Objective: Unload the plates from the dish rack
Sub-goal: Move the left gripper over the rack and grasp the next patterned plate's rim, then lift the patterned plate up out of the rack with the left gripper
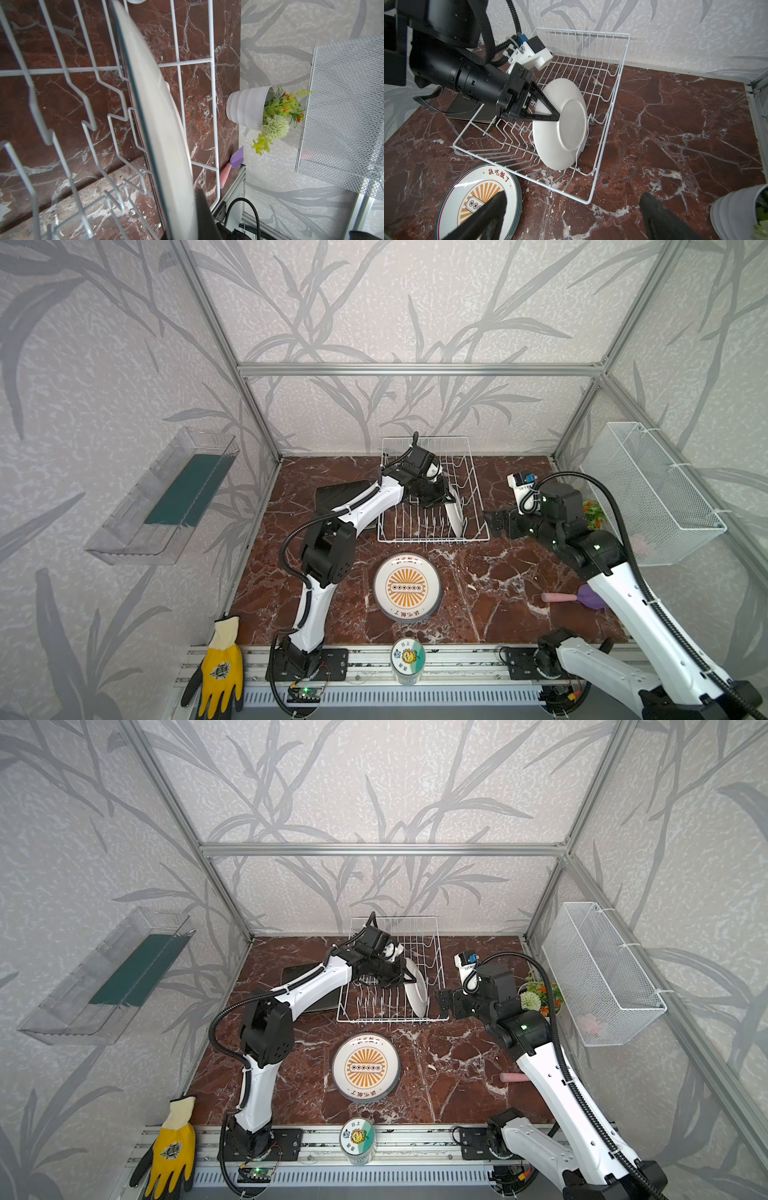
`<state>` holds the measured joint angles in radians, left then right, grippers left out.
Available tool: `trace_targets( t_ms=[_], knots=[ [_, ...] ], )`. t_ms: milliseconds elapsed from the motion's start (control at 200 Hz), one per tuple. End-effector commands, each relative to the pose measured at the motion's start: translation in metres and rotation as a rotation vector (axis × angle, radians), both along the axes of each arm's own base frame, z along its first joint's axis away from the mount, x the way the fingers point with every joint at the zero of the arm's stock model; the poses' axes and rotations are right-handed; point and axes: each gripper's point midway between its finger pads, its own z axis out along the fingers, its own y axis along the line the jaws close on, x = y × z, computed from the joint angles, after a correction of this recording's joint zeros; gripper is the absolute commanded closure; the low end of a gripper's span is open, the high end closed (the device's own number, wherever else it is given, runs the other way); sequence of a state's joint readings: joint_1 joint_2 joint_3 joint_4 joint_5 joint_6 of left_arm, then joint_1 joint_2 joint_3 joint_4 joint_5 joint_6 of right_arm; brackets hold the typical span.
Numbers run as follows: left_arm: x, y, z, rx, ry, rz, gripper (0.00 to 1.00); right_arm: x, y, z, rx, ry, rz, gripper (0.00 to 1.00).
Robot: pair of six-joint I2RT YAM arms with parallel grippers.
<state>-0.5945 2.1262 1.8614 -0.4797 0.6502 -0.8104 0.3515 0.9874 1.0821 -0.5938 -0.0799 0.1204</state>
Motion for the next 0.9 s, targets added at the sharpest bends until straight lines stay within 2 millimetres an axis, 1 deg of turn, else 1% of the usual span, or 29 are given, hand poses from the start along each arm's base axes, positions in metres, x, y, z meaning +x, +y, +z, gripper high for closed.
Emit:
trace_targets(
  t_ms=[0,145,255,280,305,430,645,810,895],
  knots=[
    [0.001,-0.002,0.027,-0.059,-0.028,0.026,0.94,0.004,0.002,0.011,0.039,-0.028,-0.006,0.01],
    [0.000,-0.001,0.035,-0.066,-0.035,0.031,0.94,0.005,0.005,0.018,0.056,-0.047,0.002,0.01],
    [-0.001,-0.001,0.045,-0.084,-0.036,0.044,0.97,0.005,0.007,0.027,0.069,-0.065,0.010,0.01],
    [-0.001,0.000,0.048,-0.086,-0.039,0.050,0.99,0.006,0.007,0.029,0.071,-0.070,0.010,0.01],
    [-0.001,0.001,0.051,-0.089,-0.045,0.053,1.00,0.006,0.006,0.029,0.070,-0.070,0.008,0.01],
    [0.001,0.004,0.063,-0.091,-0.070,0.072,1.00,0.006,0.006,0.030,0.078,-0.072,0.002,0.01],
    [0.000,0.009,0.077,-0.078,-0.090,0.085,1.00,0.007,0.008,0.033,0.103,-0.083,-0.002,0.01],
    [-0.007,0.016,0.100,-0.060,-0.131,0.071,1.00,0.006,0.005,0.035,0.100,-0.094,-0.008,0.01],
    [-0.011,0.024,0.111,-0.027,-0.163,0.069,1.00,0.006,0.005,0.038,0.105,-0.102,-0.012,0.01]
  ],
)
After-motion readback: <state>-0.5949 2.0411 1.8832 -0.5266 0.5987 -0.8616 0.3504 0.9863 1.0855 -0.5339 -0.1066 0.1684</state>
